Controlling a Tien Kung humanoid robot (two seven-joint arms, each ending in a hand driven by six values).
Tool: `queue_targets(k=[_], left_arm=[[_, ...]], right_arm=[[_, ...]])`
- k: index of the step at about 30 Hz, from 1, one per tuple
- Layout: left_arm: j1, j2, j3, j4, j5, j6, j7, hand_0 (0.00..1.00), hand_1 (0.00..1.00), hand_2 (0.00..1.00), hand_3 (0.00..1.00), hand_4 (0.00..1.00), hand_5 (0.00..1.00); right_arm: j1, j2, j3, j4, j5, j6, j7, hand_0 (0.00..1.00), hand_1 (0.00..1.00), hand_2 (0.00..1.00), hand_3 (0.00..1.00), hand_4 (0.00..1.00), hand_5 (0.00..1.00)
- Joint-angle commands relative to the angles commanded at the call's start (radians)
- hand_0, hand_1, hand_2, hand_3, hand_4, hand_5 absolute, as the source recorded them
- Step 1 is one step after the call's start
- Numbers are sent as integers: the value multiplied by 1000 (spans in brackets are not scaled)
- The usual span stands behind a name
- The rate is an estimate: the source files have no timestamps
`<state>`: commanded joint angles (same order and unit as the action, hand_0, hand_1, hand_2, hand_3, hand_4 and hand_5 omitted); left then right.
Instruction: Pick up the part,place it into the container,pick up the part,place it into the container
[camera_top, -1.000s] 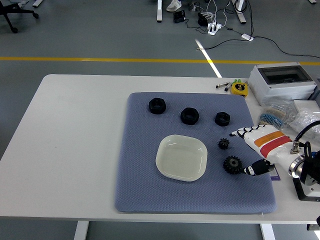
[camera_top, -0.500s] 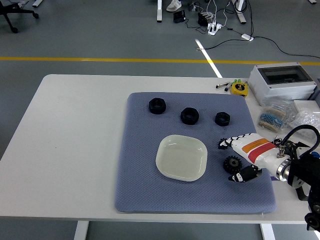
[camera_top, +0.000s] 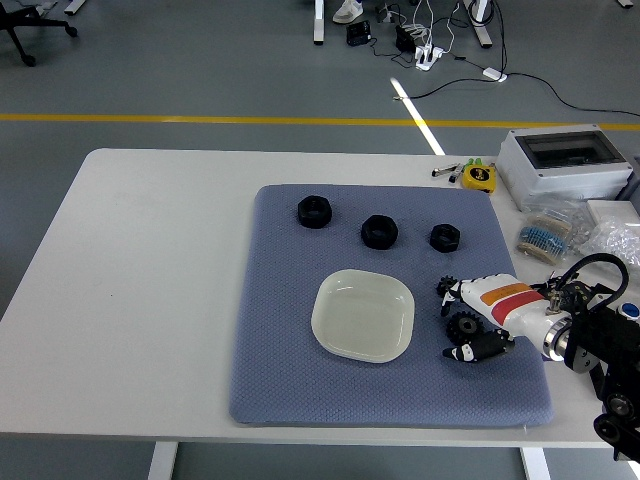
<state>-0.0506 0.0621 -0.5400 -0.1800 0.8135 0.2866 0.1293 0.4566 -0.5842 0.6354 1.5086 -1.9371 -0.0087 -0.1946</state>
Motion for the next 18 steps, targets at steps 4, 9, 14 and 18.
queue_targets(k=[4, 9, 14, 18], left_arm=[[-1, 2, 9, 0, -5, 0, -3, 686, 657, 692, 557, 637, 578], [-3, 3, 12, 0, -8, 1, -5, 686, 652, 688, 558, 636, 580], [-5, 3, 17, 0, -11, 2, -5, 686, 652, 688, 558, 636, 580], [-8, 2, 28, 0, -23, 3, -7, 686, 653, 690, 558, 636, 581]], right_arm=[[9, 9, -5, -25, 21, -5, 2, 645, 674, 724, 629, 908, 427], [16, 15, -8, -53, 39, -7, 4, 645, 673, 727, 677, 919, 421], [11, 13, 1, -70, 45, 0, 5, 645, 673, 727, 677, 919, 421], [4, 6, 16, -68, 43, 7, 5, 644, 672, 730, 687, 900, 450]])
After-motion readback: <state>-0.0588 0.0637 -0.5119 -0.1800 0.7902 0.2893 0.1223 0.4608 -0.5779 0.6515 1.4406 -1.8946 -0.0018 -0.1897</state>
